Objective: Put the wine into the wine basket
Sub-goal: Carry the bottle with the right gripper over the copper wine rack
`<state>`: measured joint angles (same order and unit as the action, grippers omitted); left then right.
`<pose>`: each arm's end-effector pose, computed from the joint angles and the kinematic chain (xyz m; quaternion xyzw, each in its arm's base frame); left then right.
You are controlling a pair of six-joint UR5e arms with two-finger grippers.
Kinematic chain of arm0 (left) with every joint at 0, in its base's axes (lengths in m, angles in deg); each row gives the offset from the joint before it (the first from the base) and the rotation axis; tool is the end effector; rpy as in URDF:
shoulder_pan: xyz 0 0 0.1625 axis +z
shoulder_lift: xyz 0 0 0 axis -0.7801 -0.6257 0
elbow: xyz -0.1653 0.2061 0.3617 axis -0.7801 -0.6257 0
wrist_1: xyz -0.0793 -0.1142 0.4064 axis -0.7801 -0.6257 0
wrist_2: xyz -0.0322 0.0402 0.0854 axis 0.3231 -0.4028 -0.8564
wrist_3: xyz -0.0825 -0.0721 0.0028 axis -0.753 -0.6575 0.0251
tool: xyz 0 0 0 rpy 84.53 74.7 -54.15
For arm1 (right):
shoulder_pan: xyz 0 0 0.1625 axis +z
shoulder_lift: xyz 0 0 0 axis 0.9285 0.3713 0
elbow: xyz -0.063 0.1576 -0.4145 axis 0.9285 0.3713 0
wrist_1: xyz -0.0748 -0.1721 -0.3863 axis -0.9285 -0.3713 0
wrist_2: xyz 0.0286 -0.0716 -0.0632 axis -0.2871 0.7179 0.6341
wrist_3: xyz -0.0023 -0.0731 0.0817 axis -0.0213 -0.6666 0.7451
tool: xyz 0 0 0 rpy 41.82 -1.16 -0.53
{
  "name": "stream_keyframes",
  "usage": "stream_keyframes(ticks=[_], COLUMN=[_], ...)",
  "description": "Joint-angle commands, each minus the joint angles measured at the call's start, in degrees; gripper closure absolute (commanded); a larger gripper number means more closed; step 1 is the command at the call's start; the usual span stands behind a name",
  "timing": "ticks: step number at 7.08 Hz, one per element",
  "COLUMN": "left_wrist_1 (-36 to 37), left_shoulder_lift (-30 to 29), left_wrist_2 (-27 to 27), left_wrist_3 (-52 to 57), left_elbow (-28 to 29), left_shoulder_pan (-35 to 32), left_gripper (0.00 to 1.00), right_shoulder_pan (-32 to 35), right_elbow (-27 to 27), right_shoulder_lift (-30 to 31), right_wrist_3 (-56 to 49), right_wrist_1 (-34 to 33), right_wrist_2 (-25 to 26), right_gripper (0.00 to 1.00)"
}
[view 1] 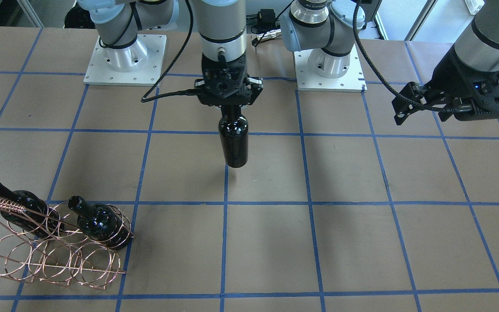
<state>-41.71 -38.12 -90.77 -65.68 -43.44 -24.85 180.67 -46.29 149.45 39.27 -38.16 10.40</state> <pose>0.0018 -0.5339 0.5177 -0.0464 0.9983 0.0247 0.0268 0.3507 -0.4737 0.4571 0.0040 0.9990 0.0118 0.0433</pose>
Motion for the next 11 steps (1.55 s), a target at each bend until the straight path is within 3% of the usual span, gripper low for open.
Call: stream_keyframes(ticks=[1,4,5,7,9,11], left_wrist_1=[0.1,0.0,0.0,0.0,0.0,0.1], left_shoulder_lift=[0.0,0.0,0.0,0.3,0.3,0.0], left_wrist_2=[0.0,0.1,0.2,0.1,0.0,0.1], left_wrist_3=[0.0,0.0,0.0,0.0,0.8,0.8], left_elbow=[0.0,-0.4,-0.6,-1.0,-1.0,-1.0], left_shoulder_pan=[0.0,0.0,0.0,0.0,0.0,0.0], left_gripper=[0.0,0.0,0.0,0.0,0.0,0.0], right_shoulder_pan=[-11.7,-25.6,-27.3,-27.6,-29.0,-29.1], right_elbow=[0.1,0.9,2.2,6.8,9.8,18.0], right_shoulder_lift=[4.5,5.4,4.9,1.6,-0.2,-5.8], right_wrist_3=[-10.1,-20.7,-28.2,-35.3,-36.3,-36.3], right_wrist_1=[6.0,6.5,6.6,6.6,6.8,7.6], right_wrist_2=[0.1,2.9,3.1,9.4,9.2,8.9], right_gripper=[0.75,0.77,0.77,0.78,0.78,0.78])
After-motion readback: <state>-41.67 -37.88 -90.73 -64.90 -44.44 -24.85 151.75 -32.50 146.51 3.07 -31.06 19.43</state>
